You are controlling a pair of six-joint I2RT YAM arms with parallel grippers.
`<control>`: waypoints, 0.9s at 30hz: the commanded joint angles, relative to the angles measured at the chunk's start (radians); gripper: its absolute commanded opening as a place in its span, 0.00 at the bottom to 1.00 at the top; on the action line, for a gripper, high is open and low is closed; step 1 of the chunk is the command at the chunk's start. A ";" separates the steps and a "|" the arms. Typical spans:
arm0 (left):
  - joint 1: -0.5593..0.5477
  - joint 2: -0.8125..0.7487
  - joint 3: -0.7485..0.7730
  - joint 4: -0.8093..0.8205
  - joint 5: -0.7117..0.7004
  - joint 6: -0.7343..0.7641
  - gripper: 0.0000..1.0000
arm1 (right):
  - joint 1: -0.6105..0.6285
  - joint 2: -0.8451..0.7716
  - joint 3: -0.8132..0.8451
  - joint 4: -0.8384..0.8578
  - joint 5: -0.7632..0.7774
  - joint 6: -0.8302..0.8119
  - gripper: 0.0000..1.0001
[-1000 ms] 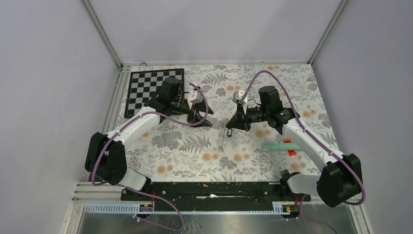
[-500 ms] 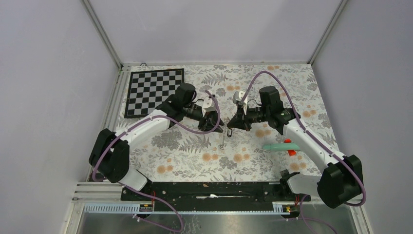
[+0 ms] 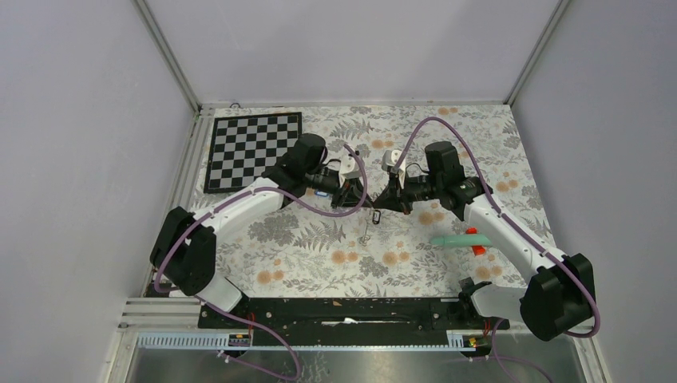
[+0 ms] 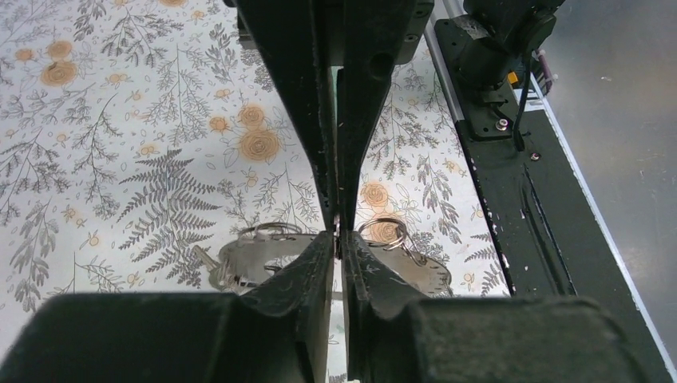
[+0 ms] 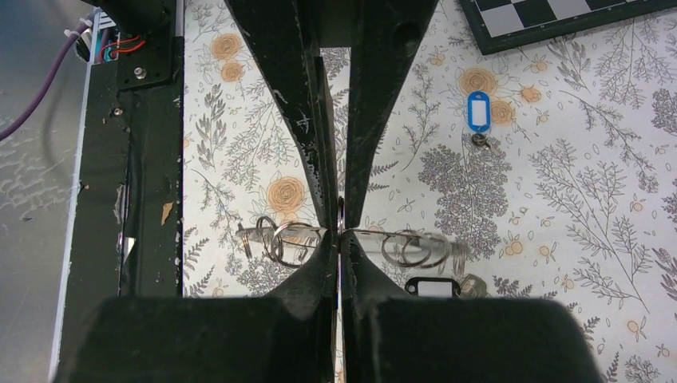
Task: Put the keys on the keyring
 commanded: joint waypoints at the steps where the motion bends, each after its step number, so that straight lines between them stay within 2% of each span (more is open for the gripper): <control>1: -0.014 0.009 0.052 0.005 0.001 0.046 0.12 | 0.008 -0.022 0.015 0.004 -0.010 -0.017 0.00; 5: -0.015 0.011 0.053 0.003 0.003 0.048 0.00 | 0.008 -0.019 0.009 0.007 -0.008 -0.019 0.00; 8: -0.015 0.005 0.058 -0.030 -0.002 0.088 0.00 | 0.008 -0.023 0.003 0.003 0.010 -0.028 0.00; 10: -0.016 -0.009 0.065 -0.113 -0.024 0.200 0.00 | 0.008 -0.037 -0.007 0.000 0.042 -0.043 0.11; 15: -0.015 -0.061 0.035 -0.362 -0.088 0.701 0.00 | 0.008 -0.075 -0.036 -0.032 0.110 -0.116 0.47; 17: -0.015 -0.072 0.015 -0.404 -0.070 0.814 0.00 | 0.008 -0.082 -0.038 -0.052 0.111 -0.136 0.55; 20: -0.014 -0.085 -0.008 -0.456 -0.024 0.934 0.00 | 0.008 -0.086 -0.039 -0.069 0.110 -0.151 0.58; 27: -0.011 -0.098 -0.020 -0.592 0.011 1.160 0.00 | 0.008 -0.082 -0.050 -0.077 0.107 -0.154 0.58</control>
